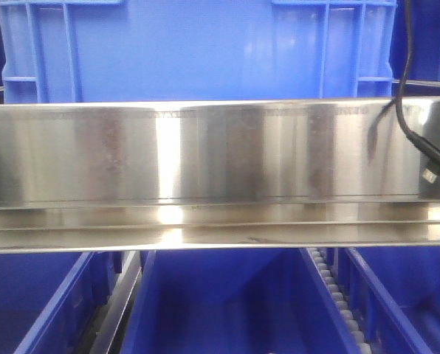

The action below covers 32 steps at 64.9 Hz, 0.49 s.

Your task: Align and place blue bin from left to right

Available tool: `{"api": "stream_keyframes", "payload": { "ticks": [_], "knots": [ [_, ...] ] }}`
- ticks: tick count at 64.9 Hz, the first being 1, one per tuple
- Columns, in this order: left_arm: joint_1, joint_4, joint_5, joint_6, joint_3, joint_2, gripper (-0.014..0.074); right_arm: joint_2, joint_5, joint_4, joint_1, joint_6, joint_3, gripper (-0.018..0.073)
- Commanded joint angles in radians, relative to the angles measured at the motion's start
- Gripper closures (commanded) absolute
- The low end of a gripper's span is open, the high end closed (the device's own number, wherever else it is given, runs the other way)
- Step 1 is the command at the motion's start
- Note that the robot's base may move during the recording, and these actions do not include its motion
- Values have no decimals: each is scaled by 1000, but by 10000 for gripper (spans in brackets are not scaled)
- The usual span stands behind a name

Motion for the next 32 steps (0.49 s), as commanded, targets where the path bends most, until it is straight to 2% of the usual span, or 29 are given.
{"api": "stream_keyframes", "payload": {
  "ticks": [1,5,10,32],
  "knots": [
    [-44,41,-26,-9,-12,16,475,1,-20,-15,0,1,-10,313],
    [-65,75,-18,-34,-17,30,366,1,-23,-15,0,1,-10,313],
    [-77,91,0,-77,-19,45,297,1,-23,-15,0,1,-10,313],
    [-75,101,9,-91,-19,76,351,1,-23,-15,0,1,-10,313]
  ]
}}
